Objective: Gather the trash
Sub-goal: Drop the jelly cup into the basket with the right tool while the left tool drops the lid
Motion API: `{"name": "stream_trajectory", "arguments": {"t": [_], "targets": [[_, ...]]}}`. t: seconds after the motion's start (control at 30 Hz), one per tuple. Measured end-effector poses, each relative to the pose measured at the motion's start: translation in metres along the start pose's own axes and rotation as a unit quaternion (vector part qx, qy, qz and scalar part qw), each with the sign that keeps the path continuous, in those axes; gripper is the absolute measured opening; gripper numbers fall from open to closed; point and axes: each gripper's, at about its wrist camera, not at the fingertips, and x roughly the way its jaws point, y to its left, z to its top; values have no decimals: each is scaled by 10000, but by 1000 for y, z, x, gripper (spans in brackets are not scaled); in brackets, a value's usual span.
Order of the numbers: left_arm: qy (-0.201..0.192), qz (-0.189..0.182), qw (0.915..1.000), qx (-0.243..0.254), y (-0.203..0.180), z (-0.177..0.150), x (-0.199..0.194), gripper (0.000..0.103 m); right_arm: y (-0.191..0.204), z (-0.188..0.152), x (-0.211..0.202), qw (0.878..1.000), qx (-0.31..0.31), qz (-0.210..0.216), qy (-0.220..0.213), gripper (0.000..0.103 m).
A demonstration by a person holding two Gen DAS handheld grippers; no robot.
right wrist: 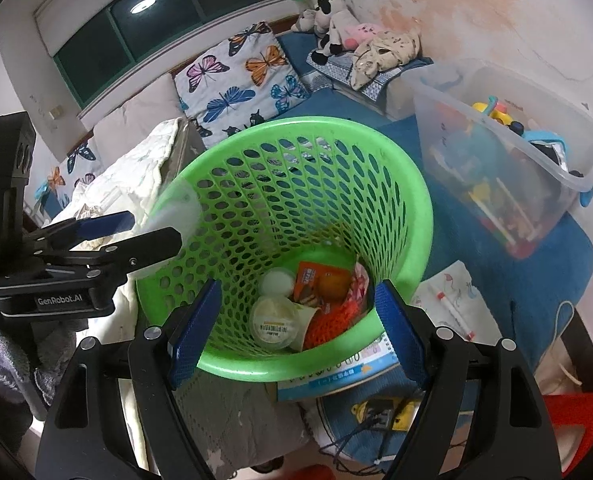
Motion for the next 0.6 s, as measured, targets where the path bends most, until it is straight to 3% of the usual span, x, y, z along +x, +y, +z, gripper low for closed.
{"name": "stream_trajectory", "arguments": {"t": [0.3, 0.6], "targets": [[-150, -1, 9999, -49, 10, -8, -15, 93, 9, -3, -3, 10000, -23, 87, -21, 79], [-400, 372, 9985, -1, 40, -33, -54, 93, 35, -2, -2, 9995, -212, 241, -7, 79]]}}
